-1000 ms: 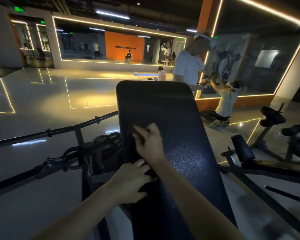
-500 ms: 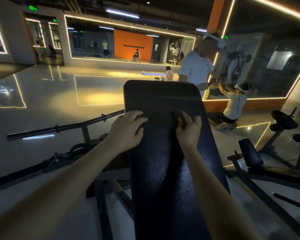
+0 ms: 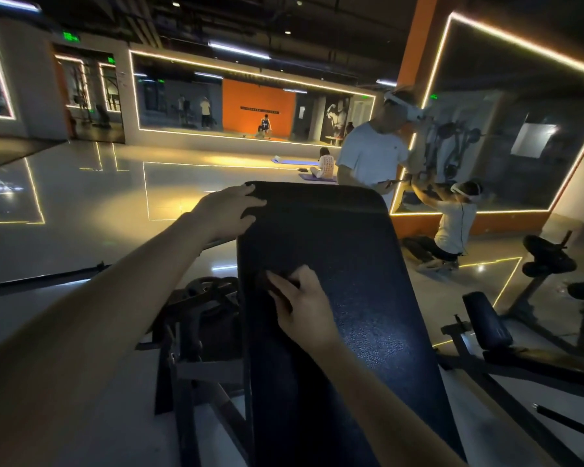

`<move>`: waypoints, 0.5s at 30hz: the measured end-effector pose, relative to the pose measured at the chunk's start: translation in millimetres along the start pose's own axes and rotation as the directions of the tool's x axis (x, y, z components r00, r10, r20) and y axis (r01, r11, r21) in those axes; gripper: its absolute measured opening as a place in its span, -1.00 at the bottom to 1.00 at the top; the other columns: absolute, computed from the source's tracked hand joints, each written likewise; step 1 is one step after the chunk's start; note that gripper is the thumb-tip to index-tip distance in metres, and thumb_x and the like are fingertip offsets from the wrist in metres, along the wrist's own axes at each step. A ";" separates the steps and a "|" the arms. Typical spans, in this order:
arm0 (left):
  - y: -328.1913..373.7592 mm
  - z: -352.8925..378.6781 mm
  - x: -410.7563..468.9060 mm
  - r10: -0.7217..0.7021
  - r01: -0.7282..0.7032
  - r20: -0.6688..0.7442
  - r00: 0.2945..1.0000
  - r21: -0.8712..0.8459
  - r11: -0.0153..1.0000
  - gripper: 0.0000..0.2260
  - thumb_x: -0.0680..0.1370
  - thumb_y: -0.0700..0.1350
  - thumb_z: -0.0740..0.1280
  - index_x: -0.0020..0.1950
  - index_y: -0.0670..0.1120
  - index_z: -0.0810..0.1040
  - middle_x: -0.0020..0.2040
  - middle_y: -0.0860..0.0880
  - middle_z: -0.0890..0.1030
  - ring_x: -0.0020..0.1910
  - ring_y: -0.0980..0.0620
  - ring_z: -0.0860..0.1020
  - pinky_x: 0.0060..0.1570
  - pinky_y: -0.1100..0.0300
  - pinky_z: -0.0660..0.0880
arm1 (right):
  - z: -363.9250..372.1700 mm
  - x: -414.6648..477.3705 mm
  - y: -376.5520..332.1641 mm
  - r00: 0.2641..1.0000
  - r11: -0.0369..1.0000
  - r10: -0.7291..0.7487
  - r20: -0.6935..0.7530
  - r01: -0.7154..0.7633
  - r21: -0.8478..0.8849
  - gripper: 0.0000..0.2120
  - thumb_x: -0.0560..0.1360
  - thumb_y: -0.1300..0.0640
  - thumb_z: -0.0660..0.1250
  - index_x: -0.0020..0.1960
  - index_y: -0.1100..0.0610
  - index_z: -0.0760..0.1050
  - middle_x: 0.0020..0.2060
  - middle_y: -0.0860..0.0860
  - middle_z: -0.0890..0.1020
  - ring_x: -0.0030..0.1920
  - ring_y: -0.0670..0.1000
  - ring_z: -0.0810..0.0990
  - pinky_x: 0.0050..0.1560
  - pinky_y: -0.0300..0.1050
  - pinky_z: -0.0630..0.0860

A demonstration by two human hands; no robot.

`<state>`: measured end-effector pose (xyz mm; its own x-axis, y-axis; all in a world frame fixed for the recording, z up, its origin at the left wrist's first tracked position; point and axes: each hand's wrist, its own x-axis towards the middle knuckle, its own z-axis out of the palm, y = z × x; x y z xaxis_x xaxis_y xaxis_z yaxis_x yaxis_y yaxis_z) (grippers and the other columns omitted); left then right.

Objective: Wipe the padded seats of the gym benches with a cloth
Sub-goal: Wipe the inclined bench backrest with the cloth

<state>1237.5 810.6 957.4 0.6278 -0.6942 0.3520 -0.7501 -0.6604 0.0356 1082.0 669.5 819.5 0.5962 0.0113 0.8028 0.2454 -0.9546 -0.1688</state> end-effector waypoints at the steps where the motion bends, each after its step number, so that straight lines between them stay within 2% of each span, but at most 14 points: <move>1: 0.4 -0.3 0.4 0.009 -0.009 0.000 1.000 -0.004 1.000 -0.56 0.65 -0.03 0.19 0.54 0.11 0.27 0.61 0.01 0.06 0.56 -0.02 0.10 0.39 0.04 0.27 | -3.1 3.5 13.0 1.000 1.000 0.007 -0.017 -0.007 -0.020 -0.66 0.50 0.21 0.43 0.27 0.12 0.59 -0.11 0.04 0.42 -0.15 0.00 0.45 -0.17 -0.20 0.51; 2: 0.4 -0.2 0.2 0.018 -0.018 0.000 1.000 -0.009 1.000 -0.56 0.66 -0.03 0.19 0.55 0.11 0.26 0.61 0.01 0.06 0.57 0.00 0.09 0.38 0.07 0.27 | -6.6 8.7 26.9 0.997 0.998 0.051 -0.057 -0.053 -0.033 -0.65 0.48 0.24 0.45 0.25 0.13 0.61 -0.12 0.04 0.41 -0.17 -0.02 0.44 -0.12 -0.31 0.45; 4: -0.2 -0.1 -0.8 0.039 -0.039 -0.006 0.999 -0.021 0.999 -0.57 0.67 -0.05 0.17 0.55 0.11 0.24 0.61 0.00 0.04 0.57 0.02 0.05 0.40 0.09 0.23 | -15.6 23.5 53.4 0.950 0.965 0.244 -0.196 -0.258 -0.050 -0.66 0.49 0.25 0.44 0.26 0.15 0.60 -0.10 0.03 0.37 -0.16 -0.05 0.42 -0.05 -0.47 0.28; 6: -1.0 -0.3 -2.8 0.058 -0.059 -0.008 0.998 -0.035 0.998 -0.57 0.68 -0.05 0.16 0.55 0.11 0.24 0.61 0.00 0.04 0.58 0.02 0.02 0.42 0.08 0.21 | -26.9 40.5 70.8 0.809 0.846 0.515 -0.285 -0.533 0.014 -0.65 0.56 0.18 0.36 0.34 0.10 0.54 -0.01 0.01 0.33 -0.07 -0.04 0.44 0.04 -0.45 0.23; 7: -2.0 -1.1 -3.4 0.062 -0.062 -0.003 0.998 -0.044 0.997 -0.58 0.68 -0.04 0.16 0.55 0.11 0.25 0.61 0.00 0.05 0.58 0.02 0.02 0.43 0.07 0.21 | -29.4 48.6 74.0 0.724 0.773 0.616 -0.311 -0.632 0.062 -0.65 0.58 0.15 0.33 0.37 0.07 0.52 0.02 0.00 0.33 -0.02 -0.04 0.44 0.07 -0.40 0.24; 8: -3.4 -2.6 -3.0 0.068 -0.068 0.004 0.998 -0.048 0.997 -0.58 0.67 -0.04 0.17 0.54 0.12 0.26 0.61 0.01 0.06 0.58 0.02 0.03 0.42 0.08 0.21 | -27.1 55.7 71.9 0.674 0.734 0.659 -0.333 -0.673 0.090 -0.65 0.59 0.14 0.31 0.38 0.07 0.51 0.03 -0.01 0.32 0.01 -0.04 0.44 0.08 -0.37 0.27; 9: -5.8 -4.5 -1.6 0.075 -0.075 0.007 0.997 -0.044 0.996 -0.59 0.67 -0.02 0.18 0.53 0.12 0.28 0.60 0.03 0.08 0.57 0.02 0.05 0.41 0.08 0.22 | -21.8 61.5 61.3 0.679 0.743 0.647 -0.346 -0.664 0.085 -0.65 0.59 0.14 0.31 0.37 0.08 0.52 0.03 -0.01 0.33 0.01 -0.04 0.45 0.08 -0.36 0.29; 10: -9.0 -6.4 0.4 0.090 -0.090 0.004 0.996 -0.037 0.995 -0.59 0.66 -0.01 0.20 0.52 0.12 0.31 0.60 0.04 0.10 0.57 0.01 0.09 0.38 0.08 0.25 | -11.8 65.4 46.4 0.725 0.787 0.595 -0.347 -0.613 0.069 -0.66 0.58 0.15 0.32 0.35 0.10 0.54 0.01 -0.01 0.33 0.00 -0.02 0.46 0.08 -0.33 0.35; 13: -18.0 -10.8 8.9 0.111 -0.113 -0.050 0.993 -0.036 0.993 -0.63 0.64 -0.03 0.25 0.46 0.12 0.41 0.55 0.07 0.26 0.50 -0.02 0.24 0.28 0.06 0.33 | 29.7 64.0 -6.8 0.923 0.956 0.287 -0.258 -0.294 0.012 -0.68 0.51 0.22 0.39 0.26 0.14 0.61 -0.09 0.06 0.41 -0.13 0.06 0.49 -0.10 -0.16 0.52; 15: -21.8 -13.2 13.2 0.115 -0.120 -0.079 0.990 -0.058 0.991 -0.65 0.62 -0.08 0.27 0.42 0.08 0.47 0.50 0.06 0.35 0.46 -0.02 0.31 0.26 0.06 0.34 | 46.5 60.2 -32.9 0.979 0.992 0.122 -0.164 -0.127 -0.020 -0.68 0.50 0.22 0.34 0.24 0.14 0.61 -0.10 0.08 0.42 -0.13 0.08 0.45 -0.25 -0.11 0.51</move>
<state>1259.5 819.7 973.7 0.5187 -0.7410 0.4264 -0.8309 -0.5543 0.0475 1145.3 715.5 846.7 0.4884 -0.1545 0.8588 0.1521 -0.9541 -0.2581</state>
